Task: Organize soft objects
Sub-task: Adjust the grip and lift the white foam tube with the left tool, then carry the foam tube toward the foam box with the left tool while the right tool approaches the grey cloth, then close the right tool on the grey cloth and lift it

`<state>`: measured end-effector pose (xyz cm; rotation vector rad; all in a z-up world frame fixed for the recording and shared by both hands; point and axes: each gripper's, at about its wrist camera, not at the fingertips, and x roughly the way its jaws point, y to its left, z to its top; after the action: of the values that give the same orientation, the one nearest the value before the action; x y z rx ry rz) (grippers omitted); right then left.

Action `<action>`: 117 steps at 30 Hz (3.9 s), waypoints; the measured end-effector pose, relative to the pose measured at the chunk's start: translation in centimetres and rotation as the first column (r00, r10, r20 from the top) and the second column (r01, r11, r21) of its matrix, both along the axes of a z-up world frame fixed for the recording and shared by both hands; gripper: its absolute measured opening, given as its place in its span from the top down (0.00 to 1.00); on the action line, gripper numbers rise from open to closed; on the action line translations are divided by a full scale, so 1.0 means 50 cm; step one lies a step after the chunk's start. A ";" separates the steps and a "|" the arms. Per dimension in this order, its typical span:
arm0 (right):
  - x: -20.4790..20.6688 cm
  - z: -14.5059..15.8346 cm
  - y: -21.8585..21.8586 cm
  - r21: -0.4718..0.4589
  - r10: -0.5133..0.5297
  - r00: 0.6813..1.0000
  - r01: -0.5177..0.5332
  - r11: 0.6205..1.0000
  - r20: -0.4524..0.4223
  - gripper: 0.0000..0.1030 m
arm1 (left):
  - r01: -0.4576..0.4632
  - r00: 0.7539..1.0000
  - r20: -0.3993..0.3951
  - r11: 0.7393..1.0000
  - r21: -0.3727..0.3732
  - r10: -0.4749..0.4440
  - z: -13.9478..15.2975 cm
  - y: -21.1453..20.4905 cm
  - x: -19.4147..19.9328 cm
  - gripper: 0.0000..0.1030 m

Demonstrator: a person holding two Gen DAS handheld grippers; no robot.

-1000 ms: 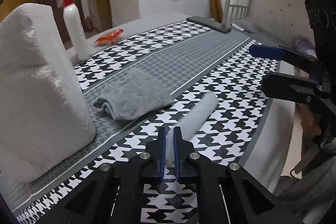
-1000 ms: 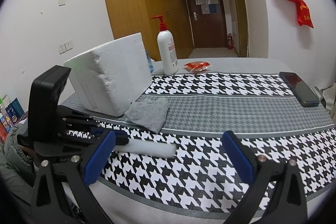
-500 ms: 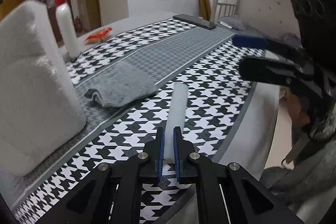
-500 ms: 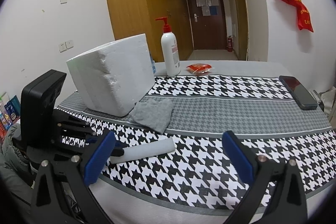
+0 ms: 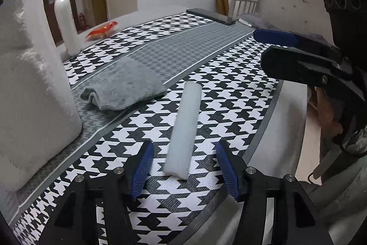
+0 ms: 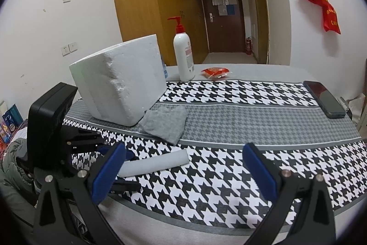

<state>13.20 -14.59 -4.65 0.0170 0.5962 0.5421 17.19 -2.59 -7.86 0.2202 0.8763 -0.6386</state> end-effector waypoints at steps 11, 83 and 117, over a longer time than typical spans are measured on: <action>-0.004 0.008 0.001 -0.003 -0.015 1.000 0.015 1.000 0.006 0.00 | -0.082 0.995 0.052 0.996 -0.034 0.084 0.020 0.027 0.013 0.86; 0.139 -0.071 0.211 -0.219 0.053 0.979 -0.097 0.971 -0.198 0.92 | -0.579 0.764 0.232 0.798 -0.163 0.602 0.047 0.241 -0.096 0.83; -0.015 0.119 0.156 -0.079 0.072 0.994 -0.065 0.995 0.078 0.93 | -0.545 0.726 0.350 0.806 -0.232 0.592 0.181 0.254 -0.210 0.83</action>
<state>12.46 -6.81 1.32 -0.0978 0.5399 0.5835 6.71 10.11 1.19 -0.0320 0.4526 -0.0454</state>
